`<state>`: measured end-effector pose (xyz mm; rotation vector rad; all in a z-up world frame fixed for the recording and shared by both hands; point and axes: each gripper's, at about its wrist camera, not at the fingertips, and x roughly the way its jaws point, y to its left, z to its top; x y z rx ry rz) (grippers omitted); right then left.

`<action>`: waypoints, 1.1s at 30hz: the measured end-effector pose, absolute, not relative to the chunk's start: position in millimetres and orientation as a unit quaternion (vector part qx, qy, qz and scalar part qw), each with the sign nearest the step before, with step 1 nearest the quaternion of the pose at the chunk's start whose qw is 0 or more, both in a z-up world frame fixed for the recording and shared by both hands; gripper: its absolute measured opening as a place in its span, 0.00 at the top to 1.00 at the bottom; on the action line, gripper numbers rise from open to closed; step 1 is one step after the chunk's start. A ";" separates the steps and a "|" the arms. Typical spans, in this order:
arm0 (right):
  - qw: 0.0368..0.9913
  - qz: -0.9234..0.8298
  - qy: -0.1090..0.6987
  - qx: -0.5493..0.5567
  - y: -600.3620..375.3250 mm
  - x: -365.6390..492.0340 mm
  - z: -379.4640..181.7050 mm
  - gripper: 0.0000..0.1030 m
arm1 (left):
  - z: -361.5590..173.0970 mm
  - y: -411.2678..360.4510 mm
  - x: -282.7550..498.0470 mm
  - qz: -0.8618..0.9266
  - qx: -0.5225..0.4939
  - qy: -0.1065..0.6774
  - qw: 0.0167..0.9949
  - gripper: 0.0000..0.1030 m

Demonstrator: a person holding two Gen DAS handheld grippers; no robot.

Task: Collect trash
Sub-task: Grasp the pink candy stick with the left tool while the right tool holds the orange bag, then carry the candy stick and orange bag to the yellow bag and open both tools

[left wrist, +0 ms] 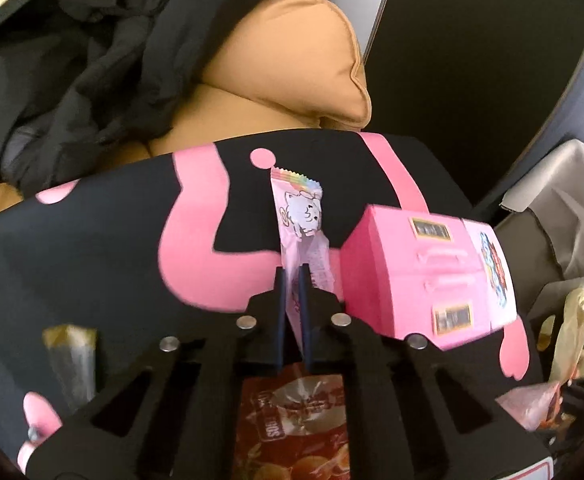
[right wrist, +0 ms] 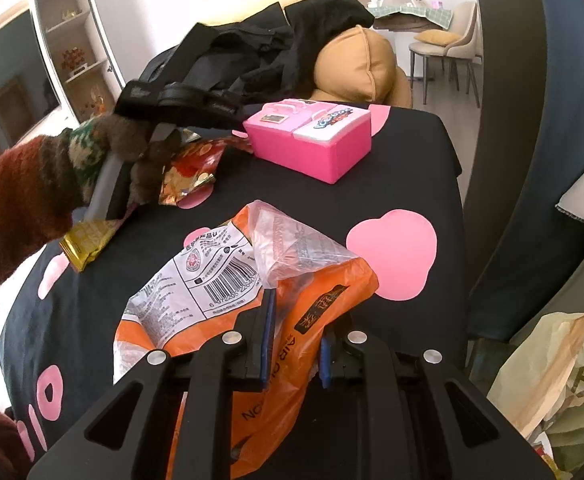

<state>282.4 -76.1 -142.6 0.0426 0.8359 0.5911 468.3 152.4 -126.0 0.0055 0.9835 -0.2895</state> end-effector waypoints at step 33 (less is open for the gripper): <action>0.929 0.236 0.282 -0.035 -116.7 173.4 -24.6 0.83 | -2.9 142.3 188.2 -0.167 -0.111 0.312 0.929 0.97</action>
